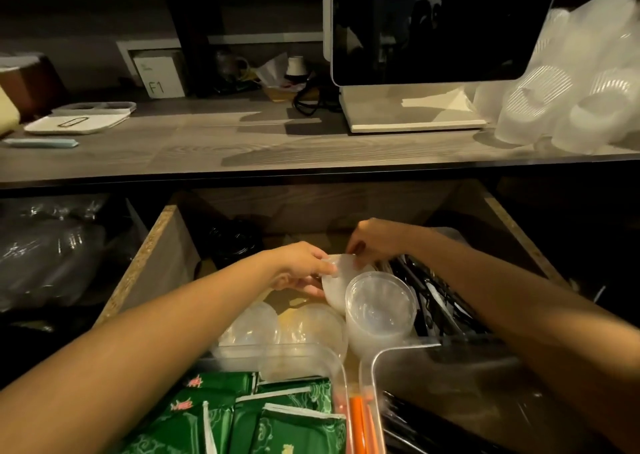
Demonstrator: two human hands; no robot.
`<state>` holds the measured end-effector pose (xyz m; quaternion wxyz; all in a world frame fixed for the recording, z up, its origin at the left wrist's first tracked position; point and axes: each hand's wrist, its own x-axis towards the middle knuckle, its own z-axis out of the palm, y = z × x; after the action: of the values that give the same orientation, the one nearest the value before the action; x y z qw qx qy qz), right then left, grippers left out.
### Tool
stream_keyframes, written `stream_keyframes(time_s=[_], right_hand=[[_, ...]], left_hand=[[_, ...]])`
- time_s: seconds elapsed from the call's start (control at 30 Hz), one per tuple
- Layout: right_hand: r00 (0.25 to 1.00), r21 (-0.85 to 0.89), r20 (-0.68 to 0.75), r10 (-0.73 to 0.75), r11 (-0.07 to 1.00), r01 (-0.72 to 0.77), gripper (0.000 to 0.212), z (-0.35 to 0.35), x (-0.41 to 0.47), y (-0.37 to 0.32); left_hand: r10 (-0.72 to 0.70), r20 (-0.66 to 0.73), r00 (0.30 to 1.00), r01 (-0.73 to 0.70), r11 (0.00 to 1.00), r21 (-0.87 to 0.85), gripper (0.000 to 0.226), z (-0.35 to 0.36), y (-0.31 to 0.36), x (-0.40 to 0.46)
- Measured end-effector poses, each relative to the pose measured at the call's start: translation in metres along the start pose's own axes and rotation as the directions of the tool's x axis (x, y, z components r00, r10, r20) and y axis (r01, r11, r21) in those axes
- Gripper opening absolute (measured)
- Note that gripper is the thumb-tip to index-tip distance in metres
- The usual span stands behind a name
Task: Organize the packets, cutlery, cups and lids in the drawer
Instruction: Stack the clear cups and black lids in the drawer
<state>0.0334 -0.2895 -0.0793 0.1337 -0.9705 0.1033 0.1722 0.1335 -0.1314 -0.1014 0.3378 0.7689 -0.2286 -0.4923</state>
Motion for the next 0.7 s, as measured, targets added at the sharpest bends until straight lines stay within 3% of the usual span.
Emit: stream_keyframes(time_s=[0.1,0.2,0.4,0.53,0.7], right_hand=[[1.000,0.011,-0.018,-0.018,1.000,0.018,0.039,0.000,-0.007,-0.002],[0.989,0.094,-0.145,-0.012,0.995,0.026,0.040,-0.008,-0.014,-0.005],[0.959,0.344,-0.281,0.042,0.937,0.060,0.041,-0.037,-0.019,-0.048],[0.969,0.707,-0.148,0.196,0.707,-0.036,0.037,-0.055,-0.005,-0.097],[0.929,0.747,-0.079,0.362,0.638,-0.185,0.037,-0.059,0.029,-0.151]], left_hand=[[-0.009,0.031,0.999,0.009,1.000,-0.009,0.027,0.004,0.001,-0.007],[-0.029,0.008,1.000,0.029,0.999,-0.038,0.041,0.001,0.005,-0.015],[0.036,-0.302,0.953,-0.119,0.958,-0.263,0.043,-0.037,0.014,-0.048],[-0.005,-0.471,0.882,-0.168,0.931,-0.325,0.047,-0.073,0.000,-0.072],[-0.100,-0.498,0.861,-0.137,0.899,-0.416,0.056,-0.099,-0.026,-0.091]])
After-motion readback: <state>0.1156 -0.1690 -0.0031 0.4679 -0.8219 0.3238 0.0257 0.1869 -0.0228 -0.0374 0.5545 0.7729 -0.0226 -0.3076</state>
